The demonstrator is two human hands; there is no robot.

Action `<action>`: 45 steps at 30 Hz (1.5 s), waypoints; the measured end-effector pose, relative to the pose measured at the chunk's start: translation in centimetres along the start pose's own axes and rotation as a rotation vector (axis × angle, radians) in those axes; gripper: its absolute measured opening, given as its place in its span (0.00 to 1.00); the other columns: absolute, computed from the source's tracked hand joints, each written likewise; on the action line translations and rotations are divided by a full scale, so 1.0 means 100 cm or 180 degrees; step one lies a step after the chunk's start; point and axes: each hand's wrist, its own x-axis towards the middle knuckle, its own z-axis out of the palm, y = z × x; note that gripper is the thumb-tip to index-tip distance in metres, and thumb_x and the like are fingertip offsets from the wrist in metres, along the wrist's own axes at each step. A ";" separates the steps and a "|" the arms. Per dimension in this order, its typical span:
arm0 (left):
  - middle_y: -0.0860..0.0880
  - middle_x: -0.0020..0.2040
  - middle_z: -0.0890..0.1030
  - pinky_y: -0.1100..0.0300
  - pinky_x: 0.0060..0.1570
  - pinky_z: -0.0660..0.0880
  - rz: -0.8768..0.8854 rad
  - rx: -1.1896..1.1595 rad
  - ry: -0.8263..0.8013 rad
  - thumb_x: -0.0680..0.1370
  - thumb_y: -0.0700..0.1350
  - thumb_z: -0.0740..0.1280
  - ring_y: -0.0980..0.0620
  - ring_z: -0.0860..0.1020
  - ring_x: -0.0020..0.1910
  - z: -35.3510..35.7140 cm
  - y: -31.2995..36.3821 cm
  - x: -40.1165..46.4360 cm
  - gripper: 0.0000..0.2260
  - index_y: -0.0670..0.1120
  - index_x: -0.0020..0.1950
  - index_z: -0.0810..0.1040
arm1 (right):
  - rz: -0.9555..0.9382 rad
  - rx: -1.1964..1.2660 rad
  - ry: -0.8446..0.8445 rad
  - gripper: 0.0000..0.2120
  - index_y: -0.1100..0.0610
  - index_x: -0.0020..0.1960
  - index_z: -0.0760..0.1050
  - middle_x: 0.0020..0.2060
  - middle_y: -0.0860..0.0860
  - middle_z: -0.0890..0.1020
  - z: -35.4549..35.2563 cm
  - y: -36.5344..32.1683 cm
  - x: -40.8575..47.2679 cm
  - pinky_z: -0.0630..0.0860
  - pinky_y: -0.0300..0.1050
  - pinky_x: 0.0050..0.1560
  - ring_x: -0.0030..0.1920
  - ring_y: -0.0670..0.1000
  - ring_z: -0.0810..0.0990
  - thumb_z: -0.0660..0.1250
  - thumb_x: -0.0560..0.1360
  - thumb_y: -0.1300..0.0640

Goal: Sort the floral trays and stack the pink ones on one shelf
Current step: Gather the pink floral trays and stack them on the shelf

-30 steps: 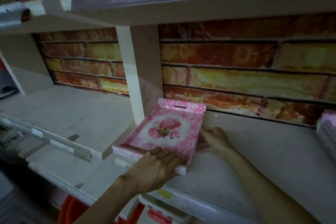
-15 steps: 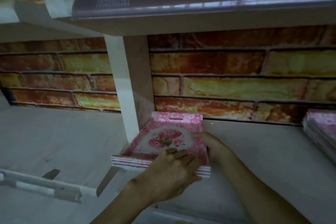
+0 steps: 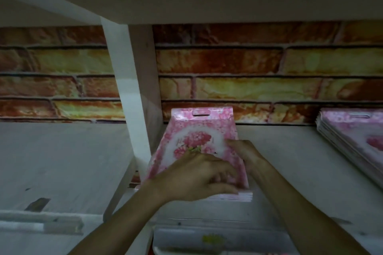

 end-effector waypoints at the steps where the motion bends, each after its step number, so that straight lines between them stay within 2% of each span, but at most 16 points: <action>1: 0.57 0.51 0.84 0.59 0.50 0.77 -0.0100 -0.0132 0.0091 0.77 0.62 0.62 0.60 0.81 0.48 -0.004 -0.002 0.001 0.17 0.54 0.57 0.80 | -0.0073 0.0007 0.0047 0.10 0.67 0.52 0.81 0.43 0.60 0.84 -0.007 -0.003 -0.006 0.79 0.44 0.42 0.41 0.57 0.81 0.70 0.74 0.61; 3: 0.57 0.52 0.84 0.62 0.49 0.78 -0.0260 -0.0139 0.0386 0.77 0.60 0.63 0.62 0.80 0.48 -0.010 -0.012 0.004 0.15 0.54 0.57 0.80 | -0.0183 0.0044 0.0130 0.09 0.65 0.52 0.81 0.39 0.57 0.83 -0.023 -0.010 -0.018 0.78 0.40 0.35 0.37 0.54 0.80 0.69 0.75 0.61; 8: 0.64 0.48 0.81 0.70 0.45 0.76 -0.0993 -0.0799 0.1358 0.77 0.53 0.67 0.61 0.80 0.48 -0.013 -0.052 0.022 0.04 0.57 0.49 0.80 | -0.0431 0.0340 0.0294 0.10 0.63 0.54 0.81 0.47 0.61 0.85 -0.074 -0.025 -0.053 0.82 0.47 0.39 0.43 0.60 0.83 0.69 0.76 0.58; 10: 0.66 0.49 0.80 0.73 0.48 0.75 -0.1431 -0.1441 0.1810 0.77 0.47 0.69 0.63 0.80 0.50 0.000 -0.061 0.028 0.04 0.56 0.50 0.78 | -0.0555 0.0394 0.0407 0.10 0.62 0.54 0.81 0.46 0.60 0.86 -0.097 -0.031 -0.070 0.83 0.50 0.40 0.42 0.59 0.83 0.69 0.77 0.57; 12: 0.59 0.52 0.82 0.64 0.55 0.76 -0.1858 -0.2314 0.1979 0.76 0.45 0.70 0.56 0.80 0.56 0.021 -0.059 0.039 0.10 0.49 0.58 0.78 | -0.0641 0.0485 0.0453 0.10 0.61 0.55 0.82 0.44 0.57 0.87 -0.121 -0.034 -0.088 0.84 0.48 0.37 0.40 0.57 0.85 0.69 0.77 0.56; 14: 0.47 0.58 0.82 0.53 0.56 0.78 -0.2132 -0.3428 0.1756 0.77 0.48 0.69 0.45 0.80 0.60 0.039 -0.042 0.053 0.15 0.47 0.62 0.77 | -0.0678 0.0592 0.0465 0.12 0.60 0.56 0.82 0.44 0.57 0.87 -0.148 -0.035 -0.104 0.83 0.47 0.37 0.41 0.57 0.87 0.69 0.77 0.55; 17: 0.43 0.59 0.83 0.45 0.58 0.77 -0.2253 -0.4531 0.1306 0.78 0.52 0.65 0.42 0.81 0.57 0.058 0.007 0.083 0.16 0.46 0.63 0.79 | -0.0762 0.0751 0.0509 0.13 0.61 0.58 0.80 0.46 0.57 0.87 -0.190 -0.037 -0.130 0.84 0.49 0.37 0.43 0.58 0.87 0.69 0.77 0.55; 20: 0.45 0.51 0.86 0.53 0.45 0.81 -0.2351 -0.4287 0.1444 0.77 0.52 0.67 0.45 0.85 0.49 0.074 0.054 0.120 0.13 0.46 0.57 0.82 | -0.0892 0.0738 0.0658 0.12 0.61 0.58 0.79 0.40 0.52 0.88 -0.240 -0.039 -0.157 0.81 0.41 0.31 0.36 0.51 0.87 0.68 0.78 0.57; 24: 0.41 0.44 0.85 0.53 0.44 0.78 -0.2452 -0.3808 0.1740 0.75 0.50 0.71 0.47 0.83 0.39 0.101 0.106 0.167 0.12 0.42 0.49 0.82 | -0.0867 0.0616 0.0998 0.15 0.64 0.58 0.79 0.41 0.54 0.87 -0.308 -0.039 -0.184 0.79 0.40 0.29 0.33 0.50 0.86 0.70 0.77 0.56; 26: 0.48 0.37 0.84 0.61 0.36 0.76 -0.2461 -0.3592 0.1802 0.75 0.49 0.71 0.55 0.81 0.32 0.114 0.133 0.189 0.10 0.43 0.46 0.82 | -0.0887 0.0561 0.1075 0.14 0.64 0.58 0.79 0.44 0.56 0.86 -0.340 -0.040 -0.196 0.79 0.40 0.29 0.34 0.51 0.85 0.69 0.77 0.55; 28: 0.55 0.29 0.82 0.62 0.33 0.74 -0.2509 -0.3489 0.1848 0.76 0.48 0.70 0.61 0.78 0.26 0.126 0.159 0.210 0.07 0.45 0.43 0.81 | -0.0905 0.0471 0.1165 0.13 0.63 0.54 0.81 0.45 0.57 0.86 -0.370 -0.042 -0.206 0.79 0.38 0.30 0.35 0.51 0.84 0.69 0.77 0.53; 30: 0.58 0.26 0.81 0.60 0.36 0.73 -0.2461 -0.3515 0.1856 0.76 0.48 0.70 0.60 0.78 0.27 0.137 0.177 0.227 0.06 0.47 0.42 0.80 | -0.0957 0.0431 0.1288 0.15 0.65 0.50 0.80 0.41 0.58 0.84 -0.396 -0.046 -0.211 0.79 0.39 0.32 0.35 0.51 0.83 0.70 0.76 0.52; 34: 0.60 0.27 0.81 0.60 0.39 0.74 -0.2404 -0.3501 0.1942 0.76 0.48 0.70 0.58 0.79 0.33 0.150 0.197 0.262 0.08 0.52 0.37 0.79 | -0.0862 0.0672 0.1217 0.13 0.63 0.54 0.75 0.45 0.61 0.83 -0.439 -0.055 -0.220 0.82 0.50 0.42 0.42 0.58 0.82 0.72 0.74 0.56; 36: 0.55 0.35 0.84 0.54 0.48 0.77 -0.2379 -0.3560 0.1929 0.75 0.48 0.71 0.52 0.81 0.41 0.153 0.201 0.278 0.07 0.51 0.38 0.80 | -0.0779 0.0580 0.1160 0.16 0.64 0.55 0.74 0.47 0.62 0.82 -0.456 -0.058 -0.220 0.83 0.53 0.44 0.42 0.59 0.82 0.73 0.74 0.57; 38: 0.47 0.42 0.83 0.49 0.53 0.76 -0.2386 -0.3656 0.1978 0.73 0.50 0.72 0.45 0.81 0.47 0.158 0.199 0.295 0.06 0.49 0.38 0.82 | -0.0772 0.0427 0.1155 0.16 0.65 0.56 0.73 0.45 0.60 0.83 -0.472 -0.060 -0.216 0.83 0.50 0.38 0.39 0.57 0.83 0.72 0.74 0.58; 45: 0.47 0.41 0.80 0.57 0.43 0.71 -0.2323 -0.3602 0.2005 0.74 0.49 0.71 0.49 0.77 0.42 0.177 0.187 0.357 0.11 0.41 0.47 0.82 | -0.0895 0.0007 0.1285 0.08 0.64 0.54 0.78 0.43 0.58 0.85 -0.515 -0.066 -0.170 0.82 0.44 0.33 0.35 0.53 0.85 0.68 0.76 0.64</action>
